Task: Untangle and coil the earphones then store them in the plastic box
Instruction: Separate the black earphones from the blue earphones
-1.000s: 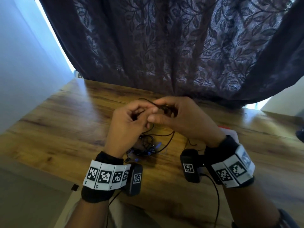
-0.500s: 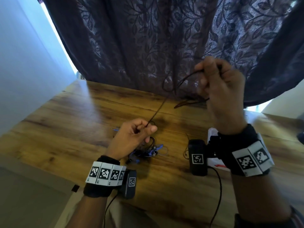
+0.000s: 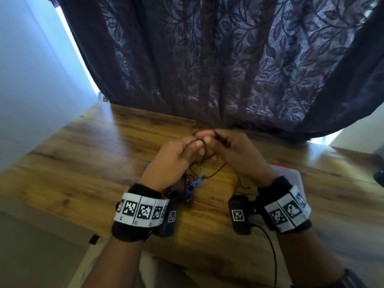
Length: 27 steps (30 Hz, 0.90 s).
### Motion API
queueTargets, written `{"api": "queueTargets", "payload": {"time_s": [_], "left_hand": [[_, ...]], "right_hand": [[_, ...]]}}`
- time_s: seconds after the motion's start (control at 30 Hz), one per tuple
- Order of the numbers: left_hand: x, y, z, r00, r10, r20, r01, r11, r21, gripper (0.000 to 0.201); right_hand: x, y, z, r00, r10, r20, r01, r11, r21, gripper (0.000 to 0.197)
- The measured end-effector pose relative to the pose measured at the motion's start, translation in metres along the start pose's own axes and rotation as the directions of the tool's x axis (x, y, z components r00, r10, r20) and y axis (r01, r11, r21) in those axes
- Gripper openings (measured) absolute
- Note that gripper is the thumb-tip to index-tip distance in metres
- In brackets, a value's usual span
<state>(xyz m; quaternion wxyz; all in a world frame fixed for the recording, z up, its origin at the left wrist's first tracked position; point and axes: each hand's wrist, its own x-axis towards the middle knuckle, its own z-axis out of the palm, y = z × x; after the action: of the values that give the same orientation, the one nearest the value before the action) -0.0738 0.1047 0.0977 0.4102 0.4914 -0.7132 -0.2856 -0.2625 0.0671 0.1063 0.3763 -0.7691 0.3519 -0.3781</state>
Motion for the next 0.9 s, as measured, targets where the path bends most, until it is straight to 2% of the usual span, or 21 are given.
{"api": "queueTargets", "payload": {"time_s": [0.2,0.33,0.4,0.47,0.53,0.6,0.73,0.77,0.83,0.9], "left_hand": [[0.009,0.011,-0.006,0.992,0.112,-0.051,-0.087,0.930,0.356,0.023],[0.007,0.009,-0.001,0.994,0.102,-0.030,-0.070,0.839,0.539,0.044],[0.006,0.010,-0.001,0.994,0.107,-0.020,-0.085,0.879,0.469,0.038],[0.003,0.006,-0.004,0.996,0.089,-0.016,-0.081,0.954,0.290,0.024],[-0.002,0.001,-0.009,1.000,0.025,-0.008,-0.024,0.994,0.103,0.022],[-0.008,-0.003,-0.013,1.000,-0.009,-0.017,0.008,0.999,-0.034,0.024],[-0.031,-0.021,-0.010,0.996,-0.093,-0.010,0.089,0.977,-0.193,0.030],[-0.040,-0.030,-0.006,0.993,-0.120,0.009,0.119,0.968,-0.220,0.032],[-0.056,-0.049,0.004,0.979,-0.194,0.060,0.203,0.951,-0.233,0.035],[-0.070,-0.067,0.014,0.929,-0.341,0.140,0.364,0.911,-0.194,0.032]], "right_hand": [[-0.010,-0.011,0.009,0.998,0.023,-0.062,-0.020,0.999,0.049,0.023],[-0.014,-0.015,0.011,0.991,0.045,-0.129,-0.061,0.991,-0.118,0.011],[-0.015,-0.020,0.009,0.986,0.020,-0.167,-0.056,0.976,-0.210,0.011],[-0.015,-0.024,0.004,0.971,-0.016,-0.237,-0.045,0.967,-0.250,0.011],[-0.012,-0.028,-0.003,0.953,-0.024,-0.302,-0.058,0.964,-0.260,0.011],[-0.010,-0.032,-0.008,0.939,-0.006,-0.344,-0.056,0.984,-0.171,0.009],[-0.007,-0.032,-0.017,0.900,0.060,-0.432,0.018,0.985,0.173,0.014],[-0.007,-0.030,-0.016,0.899,0.088,-0.430,0.009,0.976,0.217,0.015],[-0.007,-0.020,-0.013,0.916,0.119,-0.383,-0.050,0.981,0.187,0.015],[-0.006,-0.004,-0.005,0.950,0.168,-0.264,-0.152,0.985,0.080,0.018]]}}
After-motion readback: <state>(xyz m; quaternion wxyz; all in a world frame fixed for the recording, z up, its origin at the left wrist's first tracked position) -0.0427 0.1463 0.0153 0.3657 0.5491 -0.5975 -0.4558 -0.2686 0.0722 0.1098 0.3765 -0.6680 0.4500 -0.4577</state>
